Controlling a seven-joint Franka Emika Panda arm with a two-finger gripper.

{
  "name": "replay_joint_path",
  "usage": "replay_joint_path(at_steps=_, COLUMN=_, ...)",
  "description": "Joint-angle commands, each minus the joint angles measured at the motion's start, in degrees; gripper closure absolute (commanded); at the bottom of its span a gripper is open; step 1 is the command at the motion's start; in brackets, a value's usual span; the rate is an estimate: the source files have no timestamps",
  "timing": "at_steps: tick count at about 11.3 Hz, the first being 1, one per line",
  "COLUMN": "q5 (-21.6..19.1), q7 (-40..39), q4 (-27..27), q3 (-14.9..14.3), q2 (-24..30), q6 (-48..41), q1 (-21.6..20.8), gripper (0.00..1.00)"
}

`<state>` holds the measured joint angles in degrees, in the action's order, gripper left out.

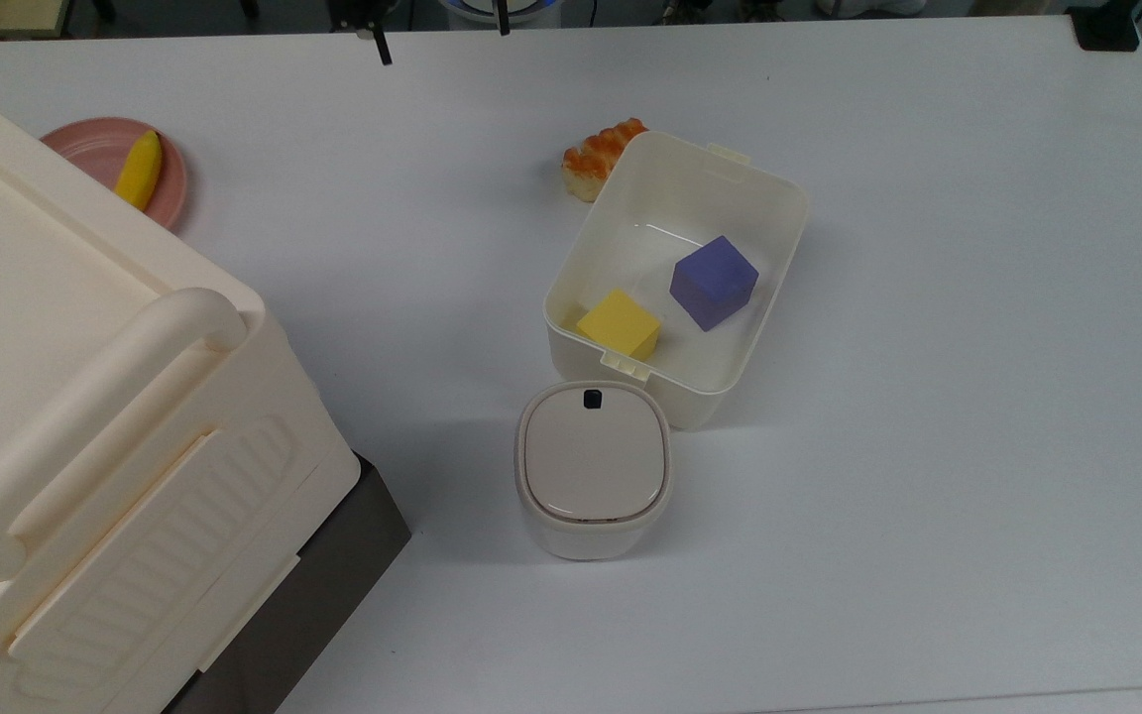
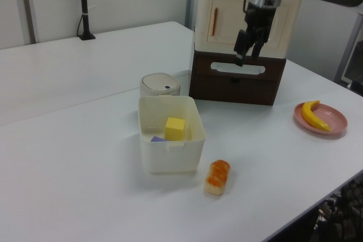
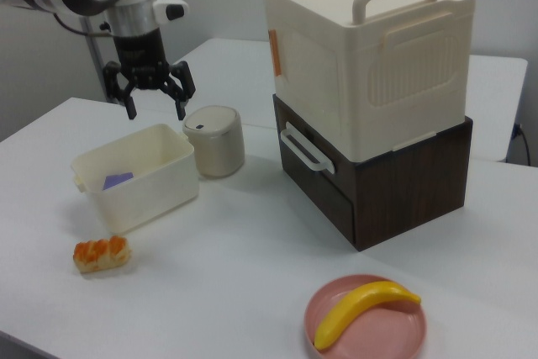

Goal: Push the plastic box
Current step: 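Move the gripper down toward the rim of the white plastic box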

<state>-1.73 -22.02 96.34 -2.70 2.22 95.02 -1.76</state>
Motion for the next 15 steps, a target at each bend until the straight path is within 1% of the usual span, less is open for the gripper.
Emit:
replay_joint_path(at_steps=1, q5=3.65, q7=-22.72, q4=5.95, q3=1.2, q2=1.3, q6=-0.72, q1=0.17, gripper=0.0)
replay_joint_path(at_steps=2, q5=4.01, q7=-27.67, q4=7.36, q3=1.29, q2=1.21, q6=-0.11, q1=0.09, gripper=0.0)
replay_joint_path(at_steps=4, q5=4.36, q7=-31.66, q4=8.68, q3=1.38, q2=0.77, q6=0.68, q1=-0.09, gripper=0.0)
replay_joint_path(at_steps=5, q5=5.32, q7=-32.11, q4=9.82, q3=1.47, q2=-0.01, q6=1.91, q1=-0.61, gripper=0.0)
replay_joint_path(at_steps=6, q5=6.64, q7=-32.12, q4=10.18, q3=2.43, q2=-1.15, q6=2.79, q1=-1.14, gripper=0.0)
replay_joint_path(at_steps=7, q5=8.39, q7=-32.12, q4=10.19, q3=3.22, q2=-2.38, q6=2.89, q1=-1.41, gripper=0.0)
replay_joint_path(at_steps=9, q5=12.61, q7=-32.03, q4=10.01, q3=3.23, q2=-5.02, q6=2.98, q1=-3.59, gripper=0.0)
replay_joint_path(at_steps=11, q5=13.59, q7=-31.59, q4=10.27, q3=3.23, q2=-7.74, q6=6.38, q1=-4.31, gripper=0.0)
replay_joint_path(at_steps=13, q5=14.82, q7=-31.42, q4=10.27, q3=3.23, q2=-10.99, q6=8.85, q1=-6.15, gripper=0.0)
replay_joint_path(at_steps=15, q5=16.67, q7=-29.94, q4=11.24, q3=3.23, q2=-12.15, q6=10.7, q1=-6.77, gripper=0.0)
